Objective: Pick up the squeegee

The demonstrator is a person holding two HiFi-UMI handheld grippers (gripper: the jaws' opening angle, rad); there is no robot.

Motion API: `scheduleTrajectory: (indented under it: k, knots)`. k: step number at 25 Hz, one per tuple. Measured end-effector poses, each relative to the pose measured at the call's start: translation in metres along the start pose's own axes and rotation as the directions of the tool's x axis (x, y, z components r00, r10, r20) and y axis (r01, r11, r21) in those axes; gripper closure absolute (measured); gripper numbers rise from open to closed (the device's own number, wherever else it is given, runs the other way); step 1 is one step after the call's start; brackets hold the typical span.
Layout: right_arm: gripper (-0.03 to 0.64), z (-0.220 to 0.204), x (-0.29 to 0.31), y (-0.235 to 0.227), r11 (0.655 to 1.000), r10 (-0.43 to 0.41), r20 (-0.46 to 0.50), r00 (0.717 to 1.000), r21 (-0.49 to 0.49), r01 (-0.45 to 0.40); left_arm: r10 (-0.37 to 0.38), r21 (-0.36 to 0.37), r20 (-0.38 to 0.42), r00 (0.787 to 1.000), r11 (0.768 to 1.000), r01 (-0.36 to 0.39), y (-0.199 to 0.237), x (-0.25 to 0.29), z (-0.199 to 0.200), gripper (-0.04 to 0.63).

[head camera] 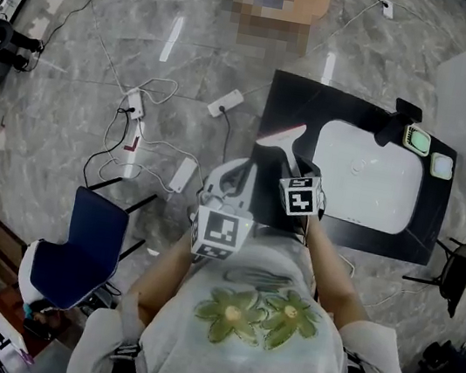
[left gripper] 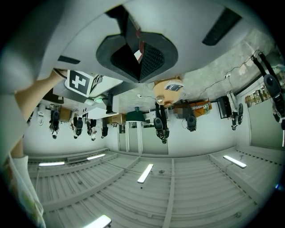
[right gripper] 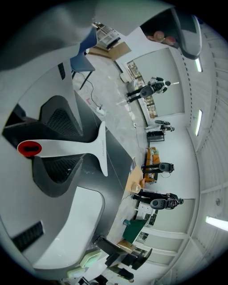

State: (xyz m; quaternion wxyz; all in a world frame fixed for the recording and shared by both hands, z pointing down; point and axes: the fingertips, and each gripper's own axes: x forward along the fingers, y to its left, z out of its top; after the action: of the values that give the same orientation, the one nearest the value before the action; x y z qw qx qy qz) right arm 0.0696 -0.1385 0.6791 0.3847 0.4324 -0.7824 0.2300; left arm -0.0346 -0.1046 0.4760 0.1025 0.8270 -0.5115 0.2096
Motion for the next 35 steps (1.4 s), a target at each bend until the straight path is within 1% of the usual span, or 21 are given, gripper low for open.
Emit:
scheduleTrajectory:
  k: [11, 19, 24, 29, 35]
  knots:
    - [0.480, -0.006, 0.008, -0.002, 1.000, 0.004, -0.031, 1.000, 0.009, -0.004, -0.005, -0.017, -0.014, 1.000, 1.000, 0.005, 0.003, 0.007, -0.003, 0.586]
    - [0.481, -0.007, 0.010, 0.000, 1.000, 0.001, -0.033, 0.999, 0.001, -0.001, -0.004, -0.033, -0.026, 1.000, 0.999, 0.003, 0.007, 0.009, -0.005, 0.586]
    - [0.484, -0.011, 0.012, -0.001, 1.000, -0.005, -0.071, 0.997, -0.010, 0.004, -0.005, -0.031, -0.029, 1.000, 1.000, 0.004, 0.010, 0.010, -0.006, 0.586]
    - [0.494, -0.011, 0.012, -0.002, 1.000, -0.015, -0.059, 0.998, -0.023, 0.013, 0.002, -0.032, -0.035, 0.999, 0.999, -0.003, 0.013, 0.010, -0.006, 0.586]
    - [0.495, -0.011, 0.014, -0.002, 1.000, 0.000, -0.048, 0.999, -0.020, -0.001, 0.014, -0.041, -0.032, 0.999, 0.999, -0.016, 0.020, 0.009, -0.006, 0.586]
